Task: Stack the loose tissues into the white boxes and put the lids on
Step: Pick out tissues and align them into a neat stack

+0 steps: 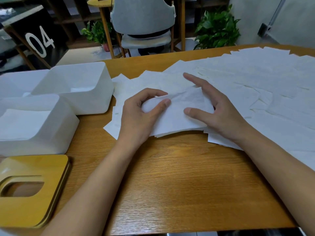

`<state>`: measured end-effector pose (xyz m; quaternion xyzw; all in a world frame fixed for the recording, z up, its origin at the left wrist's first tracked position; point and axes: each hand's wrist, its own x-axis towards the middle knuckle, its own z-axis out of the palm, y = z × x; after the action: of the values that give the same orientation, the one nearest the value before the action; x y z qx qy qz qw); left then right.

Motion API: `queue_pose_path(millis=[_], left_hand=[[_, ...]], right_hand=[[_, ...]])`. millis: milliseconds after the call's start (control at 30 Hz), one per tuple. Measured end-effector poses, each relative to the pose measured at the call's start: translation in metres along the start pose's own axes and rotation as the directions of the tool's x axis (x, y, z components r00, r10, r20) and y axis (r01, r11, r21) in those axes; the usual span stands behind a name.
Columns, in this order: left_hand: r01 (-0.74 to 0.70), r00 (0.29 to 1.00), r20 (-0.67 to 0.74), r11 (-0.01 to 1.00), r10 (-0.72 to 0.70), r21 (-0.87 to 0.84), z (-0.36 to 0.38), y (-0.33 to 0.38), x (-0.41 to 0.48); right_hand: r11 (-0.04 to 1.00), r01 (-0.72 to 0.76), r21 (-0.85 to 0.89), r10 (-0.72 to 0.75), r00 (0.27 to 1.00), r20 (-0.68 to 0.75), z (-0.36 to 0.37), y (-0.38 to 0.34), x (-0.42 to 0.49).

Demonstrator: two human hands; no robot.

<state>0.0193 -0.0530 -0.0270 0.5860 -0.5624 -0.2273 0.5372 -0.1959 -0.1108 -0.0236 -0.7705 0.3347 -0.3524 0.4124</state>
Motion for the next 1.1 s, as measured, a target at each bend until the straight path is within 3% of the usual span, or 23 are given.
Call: queue_pose_path(millis=[600,767,833,933,1100], left_hand=[[0.094,0.995,-0.012,0.991,-0.096,-0.099,0.009,0.001,-0.003],[0.063,0.996,-0.067,0.997,-0.059,0.054,0.007,-0.004,-0.002],[0.131,0.991,-0.022,0.991,-0.130,0.023,0.004,-0.002,0.000],[0.254,0.962,0.154,0.948,-0.227,-0.190,0.001,0.003,0.000],[0.155,0.984,0.105,0.985,-0.147,-0.077,0.001,0.006,-0.003]], right_hand=[[0.999,0.010,-0.032,-0.009,1.000,0.005,0.005,-0.003,-0.001],[0.998,0.065,0.011,-0.064,0.997,-0.034,0.002,0.002,0.001],[0.990,0.075,0.122,-0.068,0.996,-0.063,-0.001,0.001,0.002],[0.967,0.052,0.249,-0.036,0.997,-0.069,-0.003,0.001,0.003],[0.983,0.009,0.185,-0.016,0.999,0.038,-0.003,0.001,0.002]])
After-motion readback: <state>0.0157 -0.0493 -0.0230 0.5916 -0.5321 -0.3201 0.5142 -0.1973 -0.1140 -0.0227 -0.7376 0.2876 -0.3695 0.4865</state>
